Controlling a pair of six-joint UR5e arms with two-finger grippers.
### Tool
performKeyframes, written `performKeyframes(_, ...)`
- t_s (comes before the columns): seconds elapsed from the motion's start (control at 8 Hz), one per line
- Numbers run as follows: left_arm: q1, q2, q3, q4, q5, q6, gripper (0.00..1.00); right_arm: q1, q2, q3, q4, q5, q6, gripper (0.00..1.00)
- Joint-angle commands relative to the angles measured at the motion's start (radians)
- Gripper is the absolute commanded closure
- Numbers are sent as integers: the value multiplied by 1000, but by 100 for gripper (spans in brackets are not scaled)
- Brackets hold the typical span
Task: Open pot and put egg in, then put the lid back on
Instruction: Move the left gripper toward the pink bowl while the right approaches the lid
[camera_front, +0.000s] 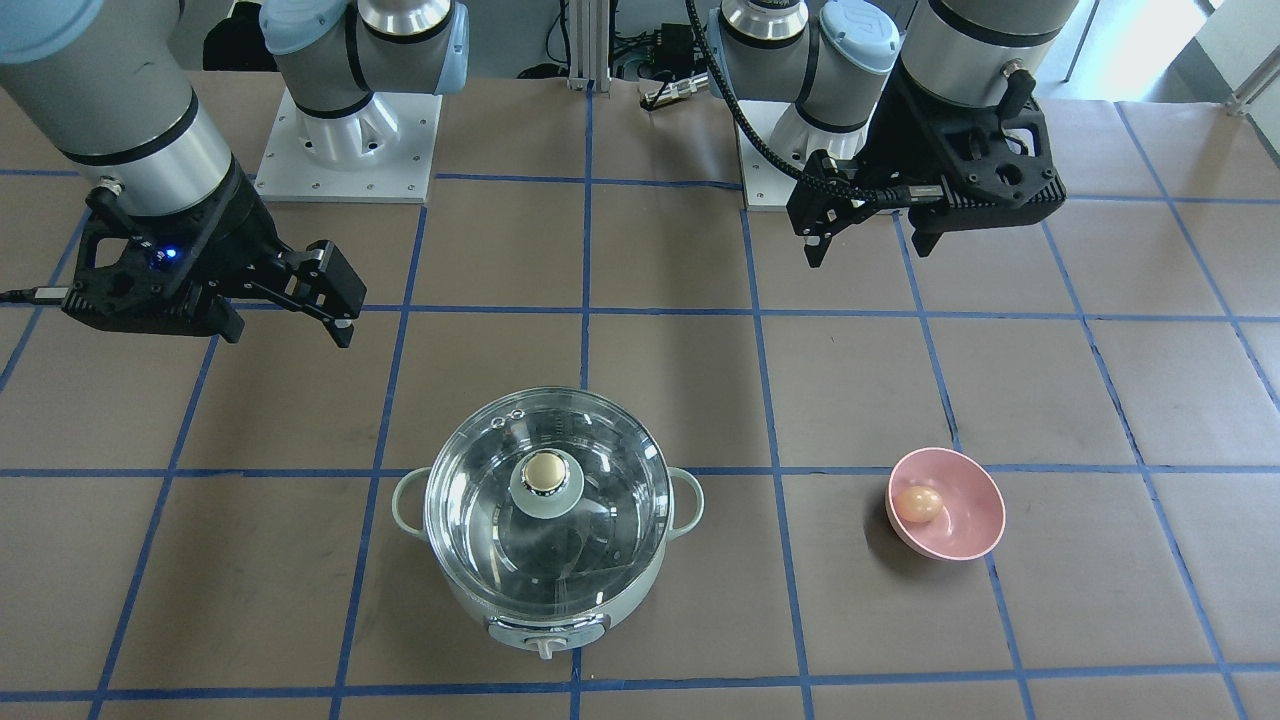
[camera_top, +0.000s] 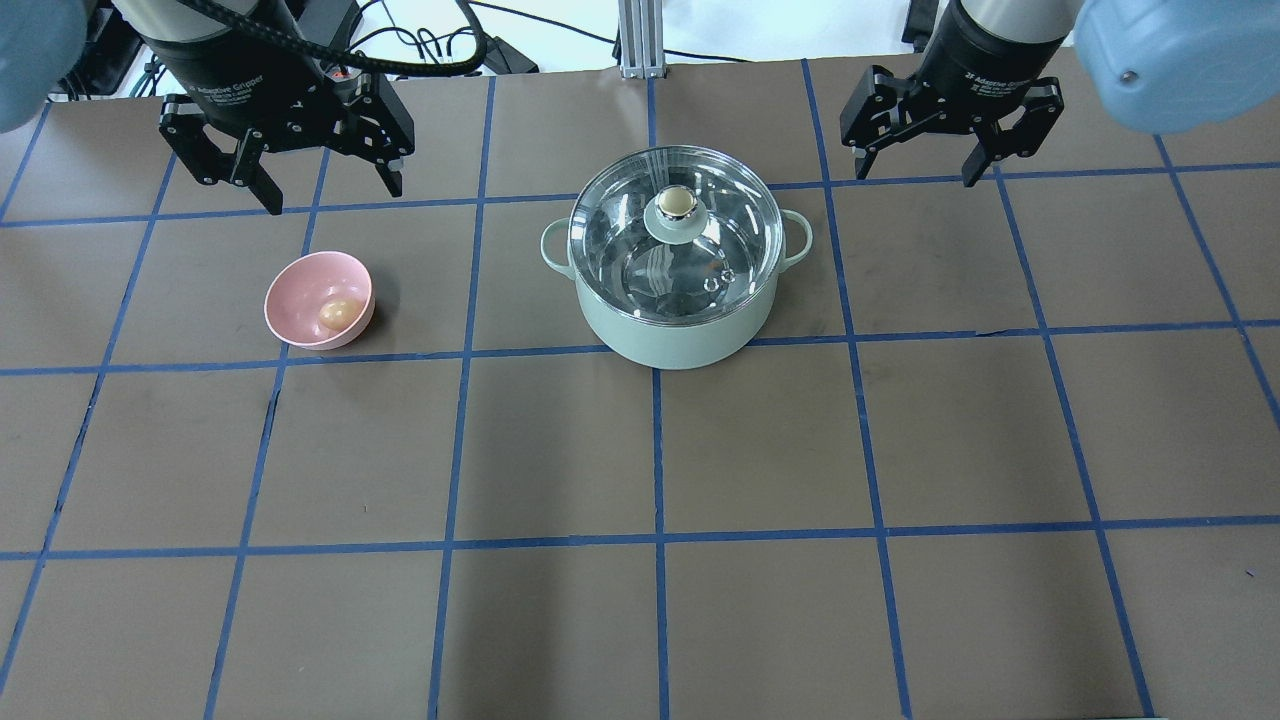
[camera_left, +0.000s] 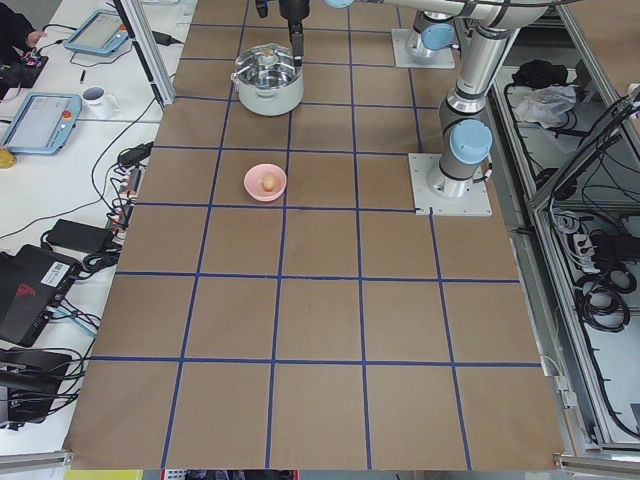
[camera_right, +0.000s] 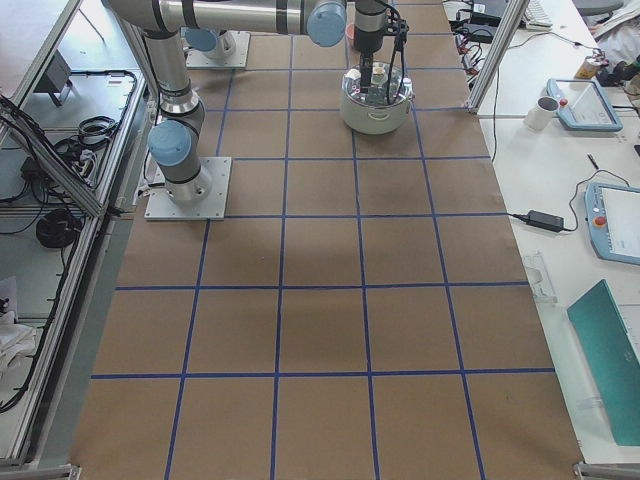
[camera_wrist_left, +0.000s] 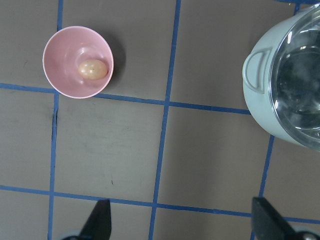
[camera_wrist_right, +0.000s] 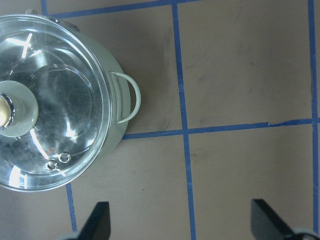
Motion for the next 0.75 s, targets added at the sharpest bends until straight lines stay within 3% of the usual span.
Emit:
performKeyframes(0.0, 0, 2, 0, 0, 0, 1, 0, -6, 4, 0, 44, 1, -6, 0)
performKeyframes(0.62, 9, -7, 0, 40, -13, 9, 0, -1, 24, 7, -2, 10, -33, 0)
